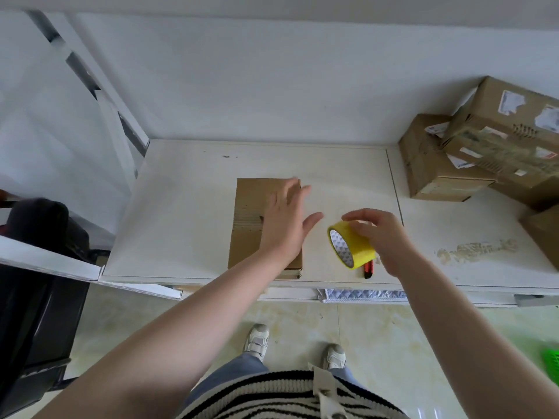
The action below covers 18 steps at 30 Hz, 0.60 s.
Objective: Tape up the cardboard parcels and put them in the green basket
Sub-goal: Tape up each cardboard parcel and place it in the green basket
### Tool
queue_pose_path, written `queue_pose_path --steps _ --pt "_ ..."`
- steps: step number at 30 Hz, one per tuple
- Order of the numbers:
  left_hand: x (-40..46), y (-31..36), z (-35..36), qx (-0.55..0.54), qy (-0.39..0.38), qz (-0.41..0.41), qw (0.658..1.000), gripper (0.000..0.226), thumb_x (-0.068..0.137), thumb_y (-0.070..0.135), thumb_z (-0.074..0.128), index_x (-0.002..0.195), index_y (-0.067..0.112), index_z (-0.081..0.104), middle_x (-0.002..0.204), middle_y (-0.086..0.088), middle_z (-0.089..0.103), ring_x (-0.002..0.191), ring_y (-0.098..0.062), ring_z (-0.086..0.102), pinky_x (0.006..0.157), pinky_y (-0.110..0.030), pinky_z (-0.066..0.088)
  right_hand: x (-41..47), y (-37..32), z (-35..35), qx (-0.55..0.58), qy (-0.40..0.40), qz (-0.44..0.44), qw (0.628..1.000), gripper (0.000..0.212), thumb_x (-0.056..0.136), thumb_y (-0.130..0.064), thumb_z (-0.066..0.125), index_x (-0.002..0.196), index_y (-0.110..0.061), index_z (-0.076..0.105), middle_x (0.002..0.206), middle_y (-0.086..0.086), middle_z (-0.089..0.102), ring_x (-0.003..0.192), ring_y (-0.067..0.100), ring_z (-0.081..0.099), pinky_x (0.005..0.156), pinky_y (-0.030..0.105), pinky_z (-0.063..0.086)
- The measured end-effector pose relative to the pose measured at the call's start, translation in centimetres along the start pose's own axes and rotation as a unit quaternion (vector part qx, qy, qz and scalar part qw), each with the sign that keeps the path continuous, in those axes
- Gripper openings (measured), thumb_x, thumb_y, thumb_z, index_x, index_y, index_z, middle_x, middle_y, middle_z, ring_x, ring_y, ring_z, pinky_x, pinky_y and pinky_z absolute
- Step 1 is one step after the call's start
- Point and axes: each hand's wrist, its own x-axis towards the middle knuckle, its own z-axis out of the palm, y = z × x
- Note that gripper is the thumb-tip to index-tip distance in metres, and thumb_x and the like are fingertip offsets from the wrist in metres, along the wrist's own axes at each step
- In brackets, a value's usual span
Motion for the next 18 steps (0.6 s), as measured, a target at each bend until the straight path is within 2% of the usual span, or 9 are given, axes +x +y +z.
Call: queue_pose_path --steps 2,3,7,11,13,14,16,18 --pt "-0.2 2.0 -0.3 -0.17 -0.03 -0.048 0.984 0.04 0.088 0.036 0.071 0.119 0.012 0.062 0.127 -0.004 0.056 0.118 -0.018 0.052 0.1 -0.038 0.045 -0.6 -0.5 0.8 0.024 0.01 -0.013 1.0 0.028 0.087 0.002 0.058 0.086 -0.022 0.072 0.099 0.006 0.068 0.079 0.02 0.059 0.071 0.031 0.045" --pt "-0.1 2.7 -0.4 -0.21 -0.048 -0.081 0.973 0.035 0.085 0.035 0.074 0.11 0.013 0.065 0.117 -0.002 0.061 0.109 -0.013 0.057 0.093 -0.036 0.05 -0.8 -0.8 1.2 0.034 0.015 -0.02 0.999 0.028 0.086 0.002 0.06 0.086 -0.023 0.072 0.098 0.006 0.069 0.08 0.021 0.06 0.072 0.033 0.045" --pt "0.2 3.5 -0.8 -0.236 -0.031 -0.151 0.96 0.014 0.082 0.026 0.078 0.085 0.017 0.068 0.093 0.004 0.07 0.09 -0.009 0.065 0.083 -0.032 0.053 -1.4 -1.6 2.3 0.064 0.033 -0.034 0.997 0.029 0.084 -0.001 0.064 0.081 -0.028 0.073 0.085 -0.002 0.07 0.077 0.02 0.061 0.071 0.033 0.047" --pt "0.4 3.4 -1.8 -0.267 -0.021 -0.187 0.945 0.01 0.083 0.021 0.078 0.08 0.016 0.069 0.085 0.008 0.07 0.082 -0.009 0.067 0.082 -0.032 0.054 -1.8 -2.0 2.8 0.074 0.027 -0.044 0.996 0.036 0.086 0.0 0.06 0.08 -0.033 0.073 0.078 -0.006 0.07 0.075 0.023 0.06 0.07 0.034 0.047" --pt "0.5 3.6 -2.2 -0.288 -0.025 -0.195 0.937 0.011 0.083 0.019 0.077 0.078 0.015 0.069 0.085 0.006 0.07 0.084 -0.013 0.067 0.083 -0.033 0.054 -1.8 -2.2 3.0 0.073 0.025 -0.059 0.995 0.036 0.088 -0.002 0.062 0.09 -0.036 0.073 0.091 -0.004 0.071 0.079 0.022 0.062 0.071 0.033 0.049" --pt "0.5 3.7 -2.4 -0.299 -0.029 -0.198 0.933 0.013 0.083 0.019 0.077 0.075 0.015 0.067 0.084 0.007 0.069 0.083 -0.013 0.066 0.084 -0.032 0.053 -1.8 -2.3 2.9 0.073 0.023 -0.065 0.995 0.038 0.088 -0.003 0.064 0.102 -0.038 0.071 0.101 -0.003 0.07 0.084 0.022 0.064 0.074 0.033 0.051" --pt "0.6 3.8 -2.6 -0.304 -0.042 -0.198 0.931 0.016 0.084 0.02 0.076 0.073 0.016 0.065 0.081 0.012 0.066 0.078 -0.006 0.063 0.078 -0.022 0.05 -1.6 -2.5 2.7 0.083 0.018 -0.069 0.994 0.048 0.087 -0.004 0.068 0.122 -0.037 0.062 0.116 -0.003 0.064 0.094 0.023 0.064 0.082 0.037 0.053" --pt "0.6 3.7 -2.9 -0.317 -0.048 -0.205 0.925 0.014 0.085 0.02 0.075 0.077 0.013 0.066 0.078 0.012 0.066 0.068 0.005 0.06 0.066 -0.008 0.045 -1.6 -2.6 2.6 0.073 0.022 -0.082 0.994 0.05 0.086 -0.006 0.07 0.126 -0.035 0.06 0.118 -0.003 0.063 0.097 0.02 0.064 0.083 0.034 0.053"
